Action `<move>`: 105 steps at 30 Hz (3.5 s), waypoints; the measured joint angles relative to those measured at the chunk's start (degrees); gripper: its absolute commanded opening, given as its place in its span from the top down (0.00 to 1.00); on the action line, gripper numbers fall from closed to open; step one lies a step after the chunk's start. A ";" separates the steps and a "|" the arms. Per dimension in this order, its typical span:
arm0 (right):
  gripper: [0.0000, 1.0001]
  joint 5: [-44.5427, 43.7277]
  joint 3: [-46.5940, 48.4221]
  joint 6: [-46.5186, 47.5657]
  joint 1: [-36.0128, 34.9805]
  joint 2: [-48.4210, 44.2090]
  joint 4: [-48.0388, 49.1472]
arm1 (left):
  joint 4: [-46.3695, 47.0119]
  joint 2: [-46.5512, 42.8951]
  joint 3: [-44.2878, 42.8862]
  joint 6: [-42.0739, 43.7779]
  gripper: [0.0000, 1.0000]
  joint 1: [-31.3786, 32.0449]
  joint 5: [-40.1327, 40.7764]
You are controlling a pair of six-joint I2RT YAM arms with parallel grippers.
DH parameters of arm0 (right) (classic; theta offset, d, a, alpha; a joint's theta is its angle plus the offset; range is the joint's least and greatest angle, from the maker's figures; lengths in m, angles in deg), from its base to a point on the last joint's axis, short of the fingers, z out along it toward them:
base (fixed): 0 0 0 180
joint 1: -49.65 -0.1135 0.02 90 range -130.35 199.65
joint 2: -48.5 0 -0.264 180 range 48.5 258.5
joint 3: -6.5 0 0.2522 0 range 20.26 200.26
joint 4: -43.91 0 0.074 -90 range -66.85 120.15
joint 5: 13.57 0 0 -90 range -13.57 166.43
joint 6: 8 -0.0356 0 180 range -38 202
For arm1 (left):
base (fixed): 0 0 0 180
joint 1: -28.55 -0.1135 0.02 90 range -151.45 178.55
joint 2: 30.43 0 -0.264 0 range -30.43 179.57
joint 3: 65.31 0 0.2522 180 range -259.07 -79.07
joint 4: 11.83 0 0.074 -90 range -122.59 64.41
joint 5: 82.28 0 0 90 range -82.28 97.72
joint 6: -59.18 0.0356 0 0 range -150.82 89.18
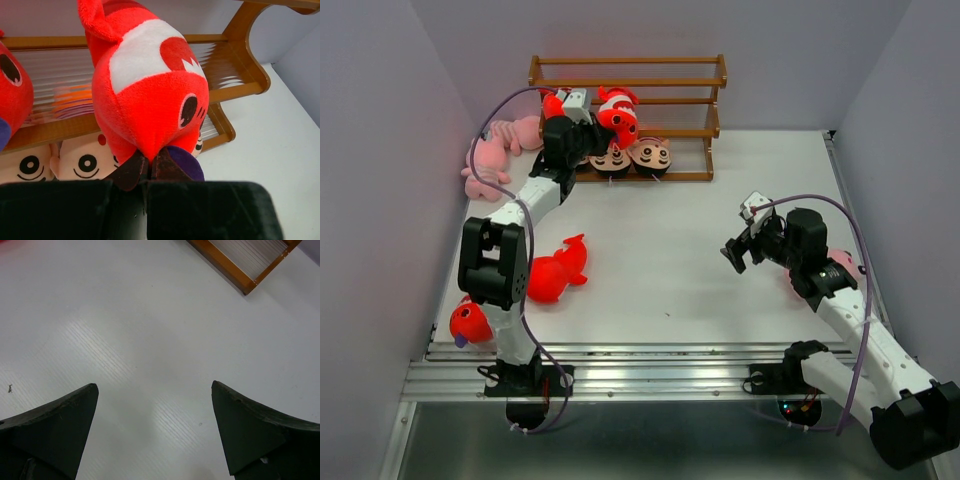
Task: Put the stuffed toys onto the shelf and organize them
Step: Place the stuffed toy onto shelf
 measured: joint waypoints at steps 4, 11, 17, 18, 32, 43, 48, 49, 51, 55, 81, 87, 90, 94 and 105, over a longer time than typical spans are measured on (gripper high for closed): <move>0.00 0.00 0.00 0.04 0.00 -0.02 0.00 | -1.14 1.77 -1.75 -0.24 1.00 -0.22 0.81; 0.00 -0.02 -0.02 0.26 0.00 -0.02 0.00 | -3.41 6.14 -8.85 -0.24 1.00 -0.46 2.16; 0.00 -0.17 -0.02 0.55 0.00 0.00 0.00 | -5.11 8.70 -13.57 -0.26 1.00 -0.48 3.30; 0.00 -0.20 -0.02 0.59 0.00 0.00 0.00 | -5.46 8.94 -14.05 -0.26 1.00 -0.48 3.48; 0.00 -0.42 -0.02 0.68 0.00 0.00 0.00 | -11.87 12.31 -19.89 0.11 0.98 -0.85 5.40; 0.00 -0.63 -0.02 0.72 0.00 0.00 0.00 | -13.55 13.05 -21.75 -0.79 0.93 -1.01 5.33; 0.00 -0.81 -0.02 1.09 0.00 0.00 0.00 | -14.43 13.92 -22.86 -1.66 0.80 -1.07 5.35; 0.00 -0.81 -0.02 1.09 0.00 0.00 0.00 | -14.49 13.99 -22.95 -1.86 0.79 -1.11 5.38; 0.00 -0.81 -0.02 1.09 0.00 0.00 0.00 | -14.53 13.99 -22.99 -2.10 0.74 -1.16 5.40; 0.00 -0.83 -0.02 1.11 0.00 0.00 0.00 | -14.75 13.99 -23.06 -2.40 0.66 -1.20 5.53; 0.00 -1.25 -0.87 1.55 0.00 0.04 0.02 | -15.78 13.99 -23.37 -3.37 0.37 -1.20 5.53; 0.00 -1.33 -0.87 1.75 0.00 0.04 0.02 | -15.78 13.97 -23.37 -4.04 0.32 -1.20 5.49; 0.00 -1.42 -0.87 1.84 0.00 0.07 0.02 | -15.76 13.86 -23.37 -4.46 0.32 -1.22 5.38; 0.00 -1.46 -0.87 2.05 0.00 0.07 0.02 | -15.76 13.57 -23.34 -5.05 0.31 -1.22 5.07; 0.00 -1.49 -0.87 2.16 0.00 0.17 0.02 | -15.63 10.67 -22.95 -6.36 0.26 -1.55 3.63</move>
